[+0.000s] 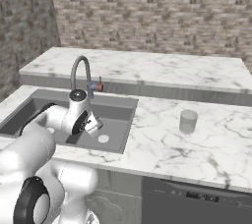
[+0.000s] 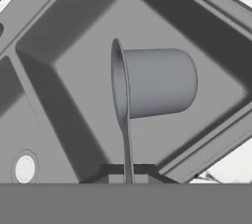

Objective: Move any existing items from the left basin to the right basin for drying. Then move the glass cup from the counter to the left basin of the sink for washing.

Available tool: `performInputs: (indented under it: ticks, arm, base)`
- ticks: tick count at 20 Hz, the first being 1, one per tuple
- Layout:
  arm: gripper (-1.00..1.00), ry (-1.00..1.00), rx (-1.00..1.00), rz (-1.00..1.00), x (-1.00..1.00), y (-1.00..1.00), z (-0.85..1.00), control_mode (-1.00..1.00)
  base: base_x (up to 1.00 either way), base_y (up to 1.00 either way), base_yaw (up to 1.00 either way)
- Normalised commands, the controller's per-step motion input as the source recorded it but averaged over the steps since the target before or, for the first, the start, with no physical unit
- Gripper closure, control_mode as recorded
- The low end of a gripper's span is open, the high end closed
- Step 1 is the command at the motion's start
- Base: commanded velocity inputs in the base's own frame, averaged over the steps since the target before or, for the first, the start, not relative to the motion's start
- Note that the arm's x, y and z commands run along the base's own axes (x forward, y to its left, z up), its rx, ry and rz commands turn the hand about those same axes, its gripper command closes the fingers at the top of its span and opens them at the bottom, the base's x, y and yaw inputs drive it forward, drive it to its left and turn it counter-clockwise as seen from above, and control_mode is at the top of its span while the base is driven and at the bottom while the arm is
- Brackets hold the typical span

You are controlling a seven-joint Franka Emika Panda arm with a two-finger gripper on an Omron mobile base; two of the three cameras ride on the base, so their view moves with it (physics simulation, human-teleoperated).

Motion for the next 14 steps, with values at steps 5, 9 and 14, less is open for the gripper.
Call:
performInputs:
  ticks: [5, 9, 14]
  arm:
    - [1.00, 0.00, 0.06, 0.00, 0.11, 0.00, -0.34, -1.00]
    - [1.00, 0.04, 0.02, 0.00, 0.34, 0.00, -0.14, -1.00]
    - [1.00, 0.10, 0.00, 0.00, 0.33, 0.00, -0.20, -1.00]
  base:
    - [0.00, 0.00, 0.00]
    - [0.00, 0.00, 0.00]
    - [0.00, 0.00, 0.00]
